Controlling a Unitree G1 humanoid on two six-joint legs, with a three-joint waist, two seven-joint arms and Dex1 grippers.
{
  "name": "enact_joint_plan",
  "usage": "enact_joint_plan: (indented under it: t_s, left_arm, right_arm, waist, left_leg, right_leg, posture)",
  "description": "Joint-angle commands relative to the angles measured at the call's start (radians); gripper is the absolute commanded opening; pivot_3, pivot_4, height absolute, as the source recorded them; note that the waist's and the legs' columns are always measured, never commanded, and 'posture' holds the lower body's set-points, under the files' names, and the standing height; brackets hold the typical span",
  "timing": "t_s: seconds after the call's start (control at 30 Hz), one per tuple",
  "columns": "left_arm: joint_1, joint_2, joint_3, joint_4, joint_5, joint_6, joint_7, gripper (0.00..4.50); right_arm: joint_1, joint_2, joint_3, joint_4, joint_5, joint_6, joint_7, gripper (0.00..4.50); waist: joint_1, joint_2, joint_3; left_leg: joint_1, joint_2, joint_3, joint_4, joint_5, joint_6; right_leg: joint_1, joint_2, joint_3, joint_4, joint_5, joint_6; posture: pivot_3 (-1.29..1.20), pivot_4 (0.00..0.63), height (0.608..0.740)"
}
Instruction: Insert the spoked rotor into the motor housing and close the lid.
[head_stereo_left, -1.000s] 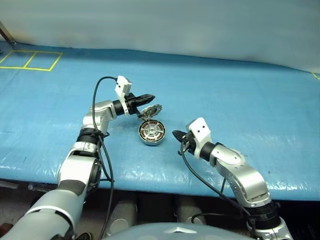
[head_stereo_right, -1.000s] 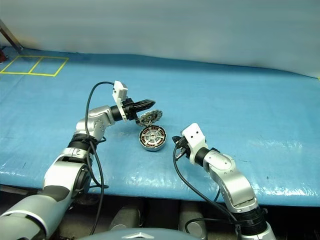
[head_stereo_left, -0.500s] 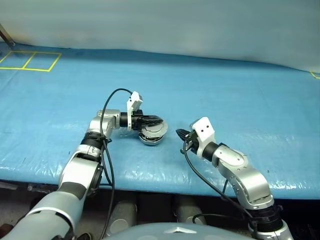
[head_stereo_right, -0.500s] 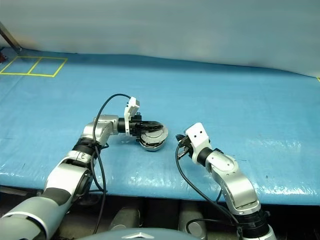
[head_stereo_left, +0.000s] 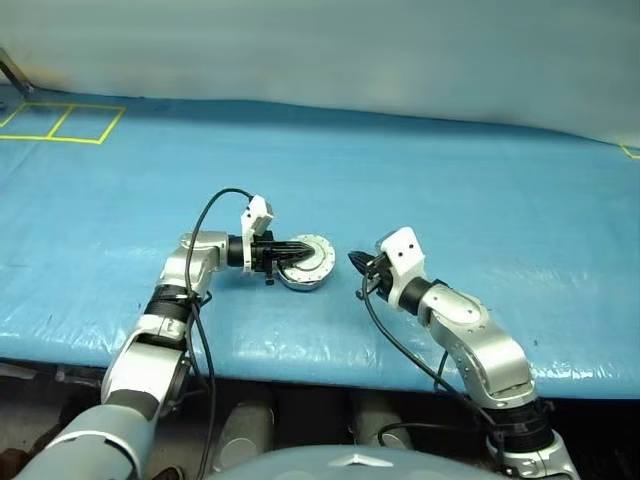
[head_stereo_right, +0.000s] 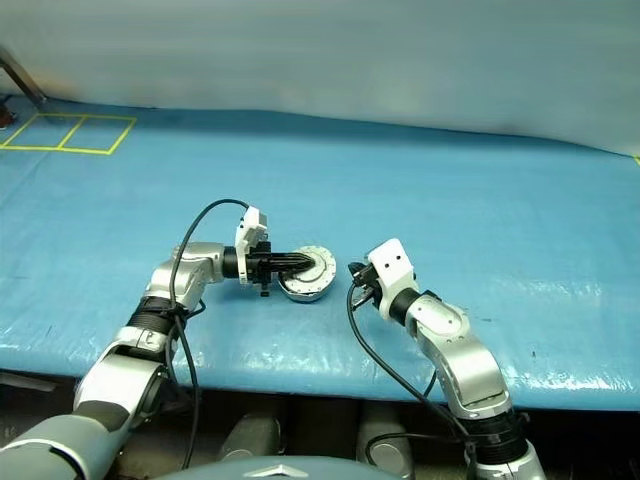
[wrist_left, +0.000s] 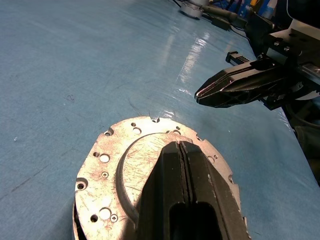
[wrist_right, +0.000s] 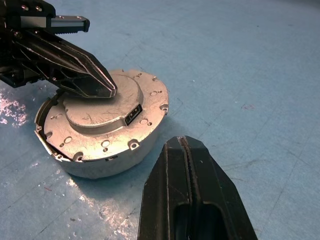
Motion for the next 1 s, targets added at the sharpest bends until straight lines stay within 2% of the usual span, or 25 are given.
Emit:
enact_joint_plan:
  t_s: [0.03,0.27,0.53,0.67,0.9,1.0]
  left_arm:
    - [0.039,-0.007,0.060,-0.058,-0.043,0.000,0.068,0.00]
    - [0.129,0.006,0.119,-0.241,-0.121,0.012,0.118,0.00]
    - [0.329,0.064,0.131,-0.525,-0.185,0.054,0.149,0.00]
    - [0.423,0.117,0.122,-0.589,-0.181,0.029,0.136,0.00]
    - [0.514,0.123,0.150,-0.643,-0.218,0.002,0.160,0.00]
    - [0.554,0.119,0.137,-0.643,-0.207,-0.031,0.174,0.00]
  right_arm:
    - [-0.031,0.029,-0.011,0.034,0.008,-0.078,0.008,0.02]
    - [-0.087,0.072,0.001,0.109,-0.017,-0.175,0.001,0.02]
    - [-0.129,0.073,0.049,0.139,-0.019,-0.209,0.059,0.02]
    - [-0.146,0.066,0.075,0.140,-0.004,-0.209,0.115,0.02]
    - [-0.191,0.071,0.106,0.194,0.036,-0.176,0.202,0.02]
    - [-0.217,0.080,0.124,0.268,0.004,-0.193,0.198,0.60]
  waist:
    - [-0.001,0.000,0.000]
    - [-0.002,0.000,0.000]
    - [-0.002,0.001,0.000]
    - [-0.002,0.001,0.001]
    - [-0.001,0.001,0.001]
    - [-0.001,0.002,0.001]
  left_leg:
    - [0.000,0.000,0.000,0.000,0.000,0.000]
    - [-0.001,0.000,0.000,0.000,0.000,0.000]
    - [-0.001,0.000,0.000,0.000,0.000,0.000]
    - [0.000,0.000,0.000,0.000,0.000,0.000]
    - [0.000,0.000,0.000,0.000,0.000,0.000]
    - [0.000,0.001,0.000,0.000,0.000,0.000]
  right_leg:
    - [0.000,0.000,0.000,0.000,0.000,0.000]
    - [-0.001,0.000,0.000,0.000,0.000,0.000]
    - [-0.002,0.000,0.001,0.000,0.000,-0.001]
    - [-0.001,0.000,0.001,0.001,-0.003,-0.006]
    - [-0.001,0.000,0.001,0.001,-0.004,-0.007]
    - [-0.001,0.000,0.001,0.001,-0.004,-0.007]
  posture:
    - [0.00,0.150,0.740]
    - [0.00,0.150,0.740]
    - [0.00,0.150,0.740]
    - [0.00,0.150,0.740]
    - [0.00,0.150,0.740]
    - [0.00,0.150,0.740]
